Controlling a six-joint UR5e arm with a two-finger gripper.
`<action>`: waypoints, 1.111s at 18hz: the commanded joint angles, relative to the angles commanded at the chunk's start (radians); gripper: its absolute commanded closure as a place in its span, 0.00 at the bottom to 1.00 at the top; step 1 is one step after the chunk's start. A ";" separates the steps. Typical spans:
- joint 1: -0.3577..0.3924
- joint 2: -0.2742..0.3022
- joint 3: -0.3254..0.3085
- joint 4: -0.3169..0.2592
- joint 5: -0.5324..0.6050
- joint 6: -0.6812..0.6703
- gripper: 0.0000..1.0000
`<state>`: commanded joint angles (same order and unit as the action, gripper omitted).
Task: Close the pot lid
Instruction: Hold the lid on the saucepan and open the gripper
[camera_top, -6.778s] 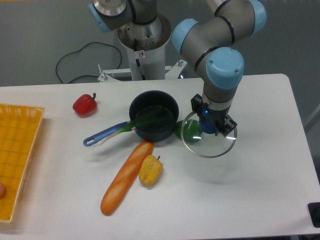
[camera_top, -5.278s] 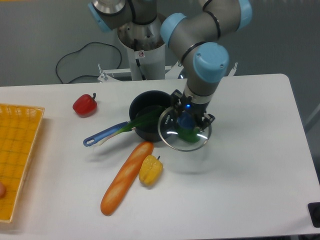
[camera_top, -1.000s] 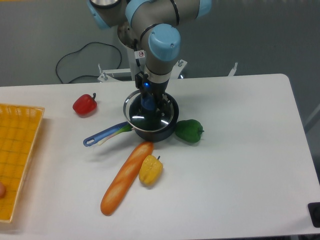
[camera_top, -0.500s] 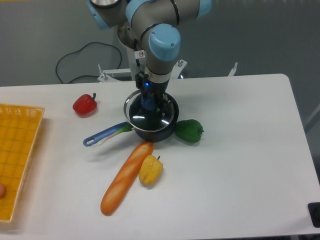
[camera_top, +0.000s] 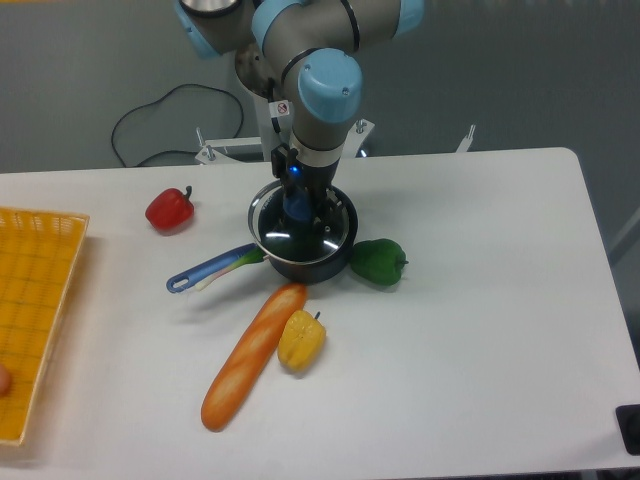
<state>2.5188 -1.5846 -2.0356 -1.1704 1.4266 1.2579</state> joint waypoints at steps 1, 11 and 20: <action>0.003 0.000 -0.002 0.000 0.000 0.000 0.63; 0.002 -0.006 -0.003 0.003 0.000 0.002 0.62; 0.002 -0.012 -0.003 0.003 0.000 0.002 0.60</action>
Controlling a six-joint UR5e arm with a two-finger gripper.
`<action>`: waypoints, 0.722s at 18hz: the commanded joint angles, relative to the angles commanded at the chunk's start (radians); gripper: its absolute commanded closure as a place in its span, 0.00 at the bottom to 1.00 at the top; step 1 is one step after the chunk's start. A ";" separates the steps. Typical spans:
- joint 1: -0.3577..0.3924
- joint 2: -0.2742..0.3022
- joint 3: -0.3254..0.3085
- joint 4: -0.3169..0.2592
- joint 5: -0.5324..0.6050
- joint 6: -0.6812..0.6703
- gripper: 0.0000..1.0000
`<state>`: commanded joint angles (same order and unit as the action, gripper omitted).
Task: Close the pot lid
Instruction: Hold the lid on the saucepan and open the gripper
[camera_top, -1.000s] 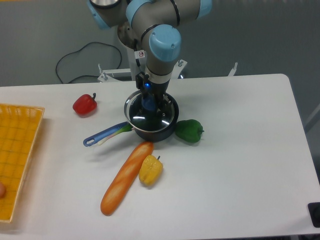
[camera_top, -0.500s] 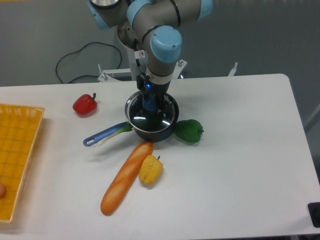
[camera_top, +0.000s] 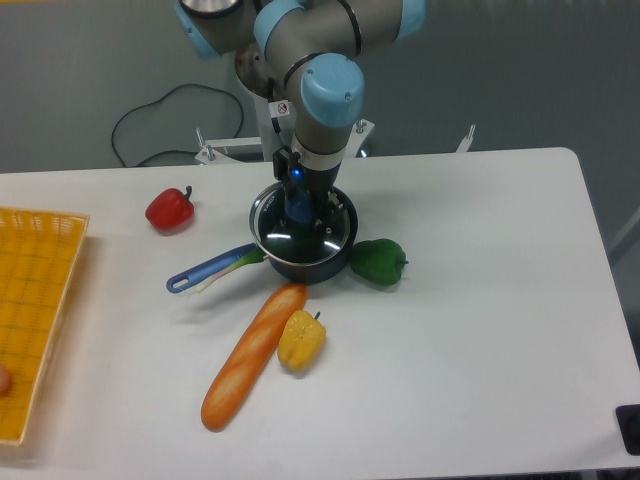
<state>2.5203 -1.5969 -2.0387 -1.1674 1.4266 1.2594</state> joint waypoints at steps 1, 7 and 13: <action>0.000 0.000 0.000 0.000 0.000 0.000 0.59; 0.002 -0.002 0.003 0.000 0.000 0.029 0.43; 0.008 -0.008 0.011 -0.003 0.002 0.060 0.23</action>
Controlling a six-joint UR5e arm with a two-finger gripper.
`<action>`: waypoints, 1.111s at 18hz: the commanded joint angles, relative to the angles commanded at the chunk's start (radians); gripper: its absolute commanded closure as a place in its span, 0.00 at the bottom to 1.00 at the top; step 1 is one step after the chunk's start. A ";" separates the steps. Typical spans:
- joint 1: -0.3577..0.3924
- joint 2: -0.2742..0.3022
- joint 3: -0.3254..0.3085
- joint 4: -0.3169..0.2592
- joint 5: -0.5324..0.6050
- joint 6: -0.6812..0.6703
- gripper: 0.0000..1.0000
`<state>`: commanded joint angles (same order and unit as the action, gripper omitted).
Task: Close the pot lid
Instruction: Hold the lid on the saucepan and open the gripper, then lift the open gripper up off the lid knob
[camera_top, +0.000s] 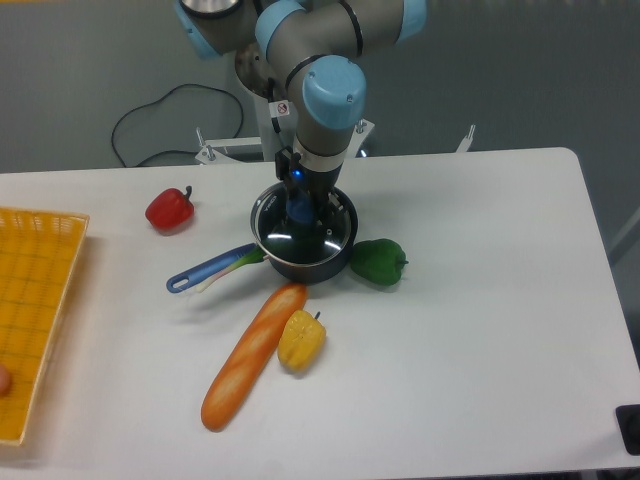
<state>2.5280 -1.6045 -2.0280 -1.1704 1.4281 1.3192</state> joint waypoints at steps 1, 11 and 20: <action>0.000 0.000 0.002 0.000 0.000 0.000 0.22; 0.017 0.000 0.098 -0.047 0.002 -0.009 0.00; 0.057 -0.058 0.224 -0.058 0.112 0.000 0.00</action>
<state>2.5846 -1.6628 -1.8042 -1.2287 1.5397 1.3192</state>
